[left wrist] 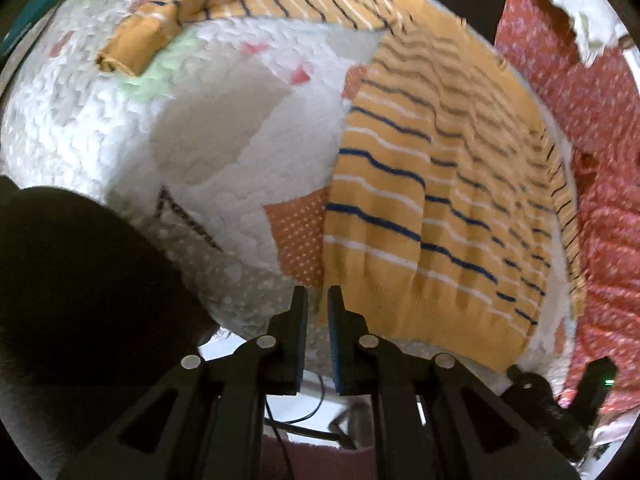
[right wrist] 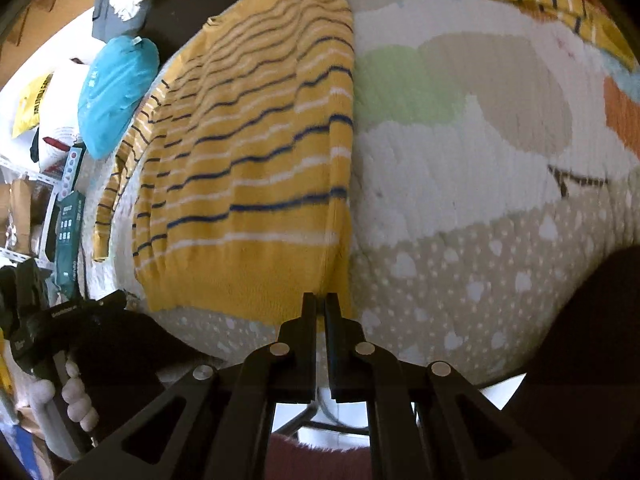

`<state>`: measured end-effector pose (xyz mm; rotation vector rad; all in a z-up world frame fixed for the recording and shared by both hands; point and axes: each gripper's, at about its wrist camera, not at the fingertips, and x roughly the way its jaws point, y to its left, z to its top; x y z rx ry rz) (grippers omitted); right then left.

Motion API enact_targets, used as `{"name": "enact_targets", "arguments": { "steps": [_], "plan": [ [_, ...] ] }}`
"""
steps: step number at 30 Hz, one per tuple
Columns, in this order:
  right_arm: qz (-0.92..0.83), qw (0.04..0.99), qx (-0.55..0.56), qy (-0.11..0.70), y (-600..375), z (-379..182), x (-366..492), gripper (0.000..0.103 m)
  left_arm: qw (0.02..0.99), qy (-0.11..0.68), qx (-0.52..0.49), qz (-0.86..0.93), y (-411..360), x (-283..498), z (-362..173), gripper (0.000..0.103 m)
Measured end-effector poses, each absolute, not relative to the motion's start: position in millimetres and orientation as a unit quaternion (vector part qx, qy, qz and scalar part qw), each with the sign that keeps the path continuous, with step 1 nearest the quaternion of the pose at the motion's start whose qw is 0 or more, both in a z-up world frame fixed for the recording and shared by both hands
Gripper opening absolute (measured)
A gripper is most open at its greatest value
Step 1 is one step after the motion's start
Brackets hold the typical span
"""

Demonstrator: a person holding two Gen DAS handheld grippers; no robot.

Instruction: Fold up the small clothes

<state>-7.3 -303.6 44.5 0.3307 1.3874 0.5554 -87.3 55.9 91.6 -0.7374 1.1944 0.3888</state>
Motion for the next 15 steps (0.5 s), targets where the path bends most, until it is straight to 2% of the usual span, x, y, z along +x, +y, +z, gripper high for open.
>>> {"name": "enact_targets", "arguments": {
  "steps": [2, 4, 5, 6, 8, 10, 11, 12, 15],
  "plan": [
    [0.251, 0.715, 0.156, 0.634, -309.6, 41.3, -10.1, 0.006, 0.762, 0.528, -0.33, 0.177, 58.9, -94.9, 105.4, 0.011],
    [0.255, 0.716, 0.171, 0.627, -319.1, 44.4, -8.9, 0.006, 0.781, 0.512, -0.31, 0.175, 56.7, -99.9, 121.7, 0.023],
    [0.254, 0.722, 0.181, 0.617, -325.9, 49.0, -6.0, 0.006, 0.791, 0.506, -0.296, 0.175, 53.2, -99.2, 129.4, 0.036],
    [0.248, 0.731, 0.191, 0.607, -332.8, 54.4, -2.0, 0.006, 0.798, 0.503, -0.284, 0.174, 52.4, -100.0, 134.6, 0.044],
    [0.231, 0.748, 0.215, 0.584, -352.2, 64.4, 11.2, 0.008, 0.814, 0.496, -0.251, 0.167, 42.4, -96.3, 145.1, 0.046],
    [0.207, 0.761, 0.237, 0.568, -371.2, 69.6, 25.1, 0.02, 0.825, 0.496, -0.222, 0.152, 31.8, -86.7, 150.3, 0.049],
    [0.187, 0.769, 0.25, 0.557, -384.7, 70.5, 34.0, 0.032, 0.829, 0.497, -0.214, 0.144, 27.7, -88.3, 152.5, 0.05],
    [0.173, 0.776, 0.259, 0.548, -393.4, 71.6, 41.3, 0.039, 0.83, 0.498, -0.209, 0.136, 23.2, -85.1, 153.8, 0.051],
    [0.123, 0.796, 0.291, 0.517, -426.7, 69.1, 66.3, 0.04, 0.83, 0.508, -0.204, 0.112, 11.0, -64.9, 152.2, 0.053]
  ]
}}
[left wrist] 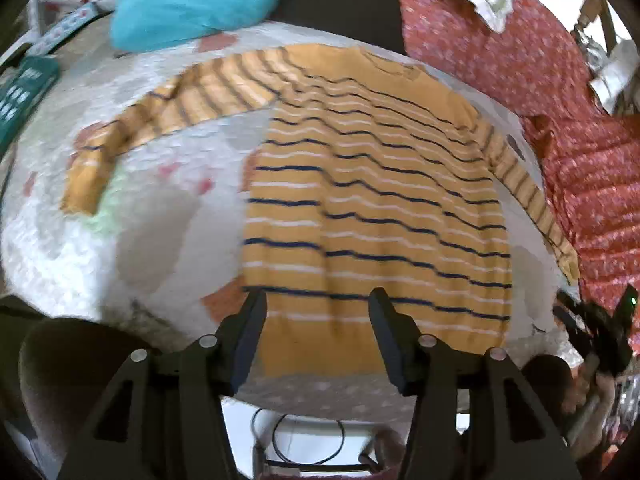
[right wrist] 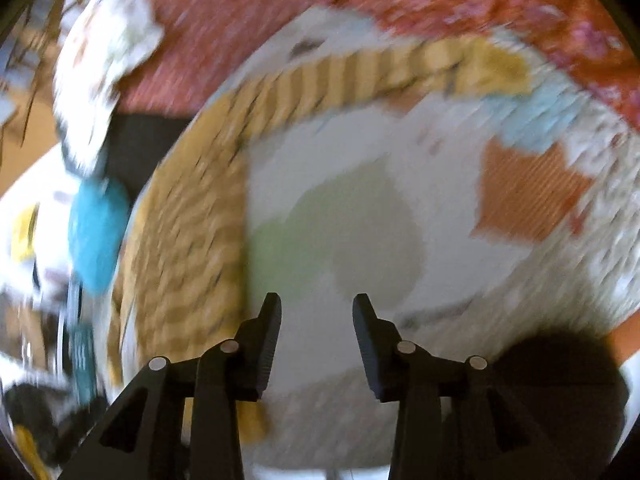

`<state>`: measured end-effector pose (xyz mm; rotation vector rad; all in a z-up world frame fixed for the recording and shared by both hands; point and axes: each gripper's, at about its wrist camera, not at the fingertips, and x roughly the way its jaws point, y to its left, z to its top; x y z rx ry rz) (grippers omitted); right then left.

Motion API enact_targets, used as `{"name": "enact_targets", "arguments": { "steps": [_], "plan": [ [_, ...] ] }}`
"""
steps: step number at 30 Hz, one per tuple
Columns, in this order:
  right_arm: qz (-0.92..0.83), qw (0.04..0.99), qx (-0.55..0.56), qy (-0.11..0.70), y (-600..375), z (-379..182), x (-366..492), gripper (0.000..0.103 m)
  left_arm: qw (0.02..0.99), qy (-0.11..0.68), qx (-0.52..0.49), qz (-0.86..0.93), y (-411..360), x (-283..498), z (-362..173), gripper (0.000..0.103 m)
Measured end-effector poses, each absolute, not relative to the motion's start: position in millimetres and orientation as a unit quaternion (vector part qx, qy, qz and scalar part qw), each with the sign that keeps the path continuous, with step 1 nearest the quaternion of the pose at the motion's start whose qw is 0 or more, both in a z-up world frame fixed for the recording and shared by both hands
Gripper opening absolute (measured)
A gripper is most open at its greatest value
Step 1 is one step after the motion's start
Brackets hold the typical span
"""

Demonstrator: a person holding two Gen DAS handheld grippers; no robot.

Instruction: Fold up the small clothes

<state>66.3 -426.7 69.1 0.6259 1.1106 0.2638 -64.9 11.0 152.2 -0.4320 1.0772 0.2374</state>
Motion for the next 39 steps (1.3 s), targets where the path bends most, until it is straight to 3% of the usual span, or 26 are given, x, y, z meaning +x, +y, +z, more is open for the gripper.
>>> {"name": "enact_targets", "arguments": {
  "steps": [5, 17, 18, 19, 21, 26, 30, 34, 39],
  "plan": [
    [0.068, 0.793, 0.363, 0.484, -472.9, 61.1, 115.4, 0.04, 0.839, 0.504, -0.182, 0.094, -7.5, -19.9, 152.6, 0.06],
    [-0.058, 0.738, 0.512, 0.437, -544.8, 27.8, 219.6, 0.044, 0.838, 0.5, -0.197, 0.1, 12.2, 89.2, 120.0, 0.061],
    [-0.069, 0.74, 0.511, 0.431, -549.0, 29.9, 222.7, 0.034, 0.836, 0.501, -0.201, 0.101, 15.8, 93.3, 116.6, 0.061],
    [-0.072, 0.746, 0.501, 0.433, -551.3, 34.0, 228.1, 0.01, 0.835, 0.5, -0.204, 0.101, 18.3, 95.0, 114.2, 0.061],
    [-0.073, 0.768, 0.459, 0.441, -550.8, 49.9, 240.4, 0.009, 0.835, 0.495, -0.217, 0.101, 27.4, 94.4, 110.4, 0.061],
    [-0.053, 0.876, 0.288, 0.383, -517.1, 158.2, 258.1, 0.009, 0.823, 0.487, -0.273, 0.107, 56.9, 88.6, 99.4, 0.061],
    [0.015, 0.935, 0.122, 0.334, -423.9, 233.0, 267.6, 0.009, 0.82, 0.473, -0.303, 0.113, 80.9, 80.7, 102.6, 0.061],
    [0.094, 0.942, -0.035, 0.32, -292.0, 244.0, 269.1, 0.009, 0.817, 0.442, -0.345, 0.137, 118.8, 60.1, 109.8, 0.061],
    [0.206, 0.908, -0.107, 0.348, -129.0, 202.5, 260.3, 0.008, 0.793, 0.4, -0.418, 0.189, 178.8, 24.0, 106.6, 0.061]
  ]
}}
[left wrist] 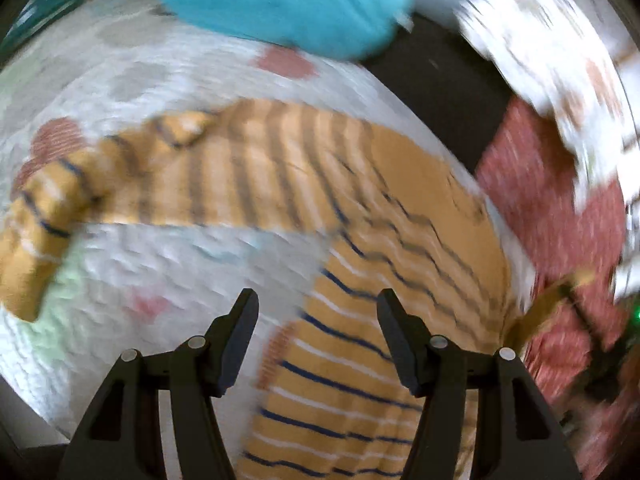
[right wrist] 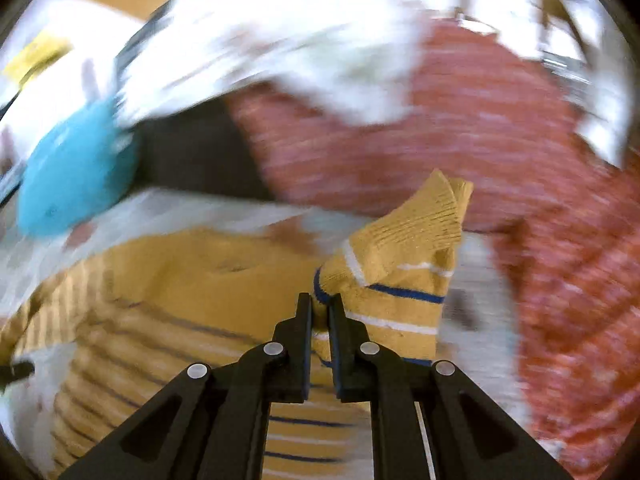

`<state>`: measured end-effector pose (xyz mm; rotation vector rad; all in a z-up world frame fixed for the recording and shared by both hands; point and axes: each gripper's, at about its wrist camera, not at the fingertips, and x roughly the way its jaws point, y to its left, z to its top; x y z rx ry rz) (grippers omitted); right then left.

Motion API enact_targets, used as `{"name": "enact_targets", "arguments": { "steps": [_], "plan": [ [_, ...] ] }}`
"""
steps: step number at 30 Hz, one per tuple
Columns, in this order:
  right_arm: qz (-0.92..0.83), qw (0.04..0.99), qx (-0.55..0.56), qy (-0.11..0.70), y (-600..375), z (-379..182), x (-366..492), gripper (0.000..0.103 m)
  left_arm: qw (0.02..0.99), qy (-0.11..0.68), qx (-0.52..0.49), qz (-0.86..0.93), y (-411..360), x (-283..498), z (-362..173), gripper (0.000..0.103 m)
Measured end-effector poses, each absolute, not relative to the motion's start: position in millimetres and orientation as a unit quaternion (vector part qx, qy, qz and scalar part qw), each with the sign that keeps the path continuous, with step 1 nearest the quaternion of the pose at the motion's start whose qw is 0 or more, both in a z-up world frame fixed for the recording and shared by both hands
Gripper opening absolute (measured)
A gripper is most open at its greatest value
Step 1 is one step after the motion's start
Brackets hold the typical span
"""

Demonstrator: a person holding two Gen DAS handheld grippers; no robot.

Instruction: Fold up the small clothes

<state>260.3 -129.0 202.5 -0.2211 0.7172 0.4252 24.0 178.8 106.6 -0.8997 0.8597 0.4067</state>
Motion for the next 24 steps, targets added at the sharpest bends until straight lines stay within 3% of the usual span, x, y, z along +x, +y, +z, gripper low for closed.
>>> {"name": "enact_targets", "arguments": {
  "steps": [7, 9, 17, 18, 21, 24],
  "plan": [
    [0.284, 0.866, -0.211, 0.354, 42.9, 128.3, 212.6, 0.008, 0.767, 0.364, -0.48, 0.223, 227.5, -6.8, 104.0, 0.061],
    [0.289, 0.86, -0.225, 0.356, 65.8, 114.4, 207.2, 0.004, 0.765, 0.365, -0.483, 0.221, 230.1, -6.5, 103.3, 0.061],
    [0.385, 0.802, -0.206, 0.408, 91.3, 105.0, 182.4, 0.006, 0.766, 0.356, -0.483, 0.231, 236.9, -14.4, 109.2, 0.063],
    [0.395, 0.801, -0.178, 0.414, 77.9, 114.1, 183.7, 0.009, 0.765, 0.356, -0.484, 0.231, 236.8, -14.5, 108.7, 0.063],
    [0.374, 0.819, -0.088, 0.425, 20.5, 135.4, 202.5, 0.037, 0.761, 0.365, -0.485, 0.23, 234.8, -11.5, 104.7, 0.063],
    [0.316, 0.837, -0.01, 0.447, -42.4, 140.5, 234.0, 0.04, 0.761, 0.372, -0.483, 0.221, 228.3, -4.0, 102.0, 0.063]
  ]
}}
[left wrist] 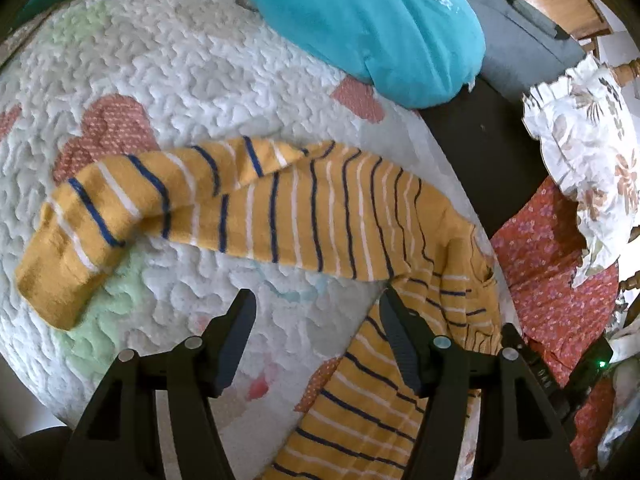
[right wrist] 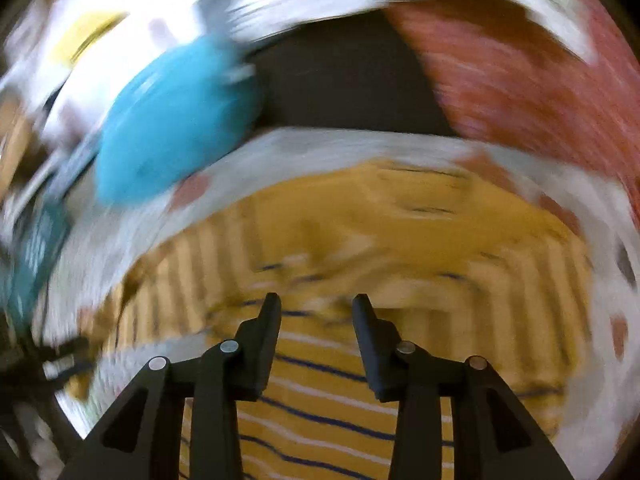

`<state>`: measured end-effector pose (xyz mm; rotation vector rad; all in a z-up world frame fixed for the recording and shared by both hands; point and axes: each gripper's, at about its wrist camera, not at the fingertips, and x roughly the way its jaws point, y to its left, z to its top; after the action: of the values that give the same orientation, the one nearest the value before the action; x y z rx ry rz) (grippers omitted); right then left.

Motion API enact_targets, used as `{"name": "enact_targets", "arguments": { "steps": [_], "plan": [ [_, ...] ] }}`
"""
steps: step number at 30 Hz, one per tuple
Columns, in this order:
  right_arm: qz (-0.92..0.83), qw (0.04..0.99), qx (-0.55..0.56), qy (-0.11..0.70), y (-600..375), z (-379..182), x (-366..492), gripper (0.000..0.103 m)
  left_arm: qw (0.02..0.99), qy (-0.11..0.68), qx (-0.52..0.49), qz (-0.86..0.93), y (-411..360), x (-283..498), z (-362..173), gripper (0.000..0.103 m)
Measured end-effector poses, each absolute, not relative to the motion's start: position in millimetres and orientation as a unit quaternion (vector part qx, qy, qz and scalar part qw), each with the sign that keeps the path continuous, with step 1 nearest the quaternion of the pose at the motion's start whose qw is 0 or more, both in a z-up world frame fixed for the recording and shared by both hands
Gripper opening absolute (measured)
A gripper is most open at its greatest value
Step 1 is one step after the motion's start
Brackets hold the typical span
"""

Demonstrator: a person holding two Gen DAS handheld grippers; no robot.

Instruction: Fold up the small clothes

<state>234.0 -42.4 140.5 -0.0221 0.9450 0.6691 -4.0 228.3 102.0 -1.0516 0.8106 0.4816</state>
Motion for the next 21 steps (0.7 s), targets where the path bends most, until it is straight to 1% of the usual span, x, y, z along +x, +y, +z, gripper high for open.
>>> {"name": "enact_targets", "arguments": {
  "steps": [2, 4, 5, 6, 7, 15, 16, 17, 18, 19, 21],
  "plan": [
    [0.291, 0.843, -0.007, 0.453, -61.9, 142.0, 249.4, 0.04, 0.768, 0.379, -0.47, 0.215, 219.6, 4.3, 103.0, 0.063],
    [0.289, 0.845, -0.026, 0.449, -60.0, 147.2, 257.3, 0.042, 0.774, 0.388, -0.456, 0.205, 209.4, 13.9, 103.1, 0.063],
    [0.297, 0.841, -0.036, 0.452, -52.8, 147.8, 261.0, 0.044, 0.777, 0.395, -0.448, 0.202, 204.6, 18.8, 102.4, 0.063],
    [0.305, 0.833, -0.045, 0.46, -41.4, 146.5, 264.8, 0.052, 0.778, 0.4, -0.442, 0.199, 200.9, 23.0, 101.5, 0.063],
    [0.306, 0.829, -0.054, 0.465, -31.0, 145.6, 268.7, 0.054, 0.777, 0.406, -0.438, 0.196, 197.2, 27.8, 99.4, 0.063],
    [0.305, 0.808, -0.058, 0.5, 56.0, 106.3, 287.4, 0.054, 0.771, 0.415, -0.448, 0.179, 194.0, 42.1, 95.7, 0.063],
    [0.306, 0.806, -0.069, 0.502, 64.1, 100.6, 286.1, 0.052, 0.771, 0.415, -0.449, 0.179, 194.8, 42.4, 95.8, 0.063],
    [0.297, 0.805, -0.108, 0.501, 75.7, 91.6, 282.0, 0.041, 0.77, 0.416, -0.45, 0.179, 195.9, 42.5, 95.5, 0.063],
    [0.286, 0.806, -0.145, 0.498, 84.7, 85.3, 278.0, 0.004, 0.768, 0.415, -0.454, 0.18, 197.5, 41.9, 95.1, 0.063],
    [0.28, 0.805, -0.174, 0.493, 91.2, 81.0, 273.1, 0.006, 0.765, 0.414, -0.459, 0.181, 200.5, 41.0, 94.1, 0.063],
    [0.294, 0.814, -0.192, 0.462, 93.8, 86.9, 256.6, 0.005, 0.757, 0.406, -0.475, 0.19, 209.2, 34.8, 92.4, 0.063]
  ]
}}
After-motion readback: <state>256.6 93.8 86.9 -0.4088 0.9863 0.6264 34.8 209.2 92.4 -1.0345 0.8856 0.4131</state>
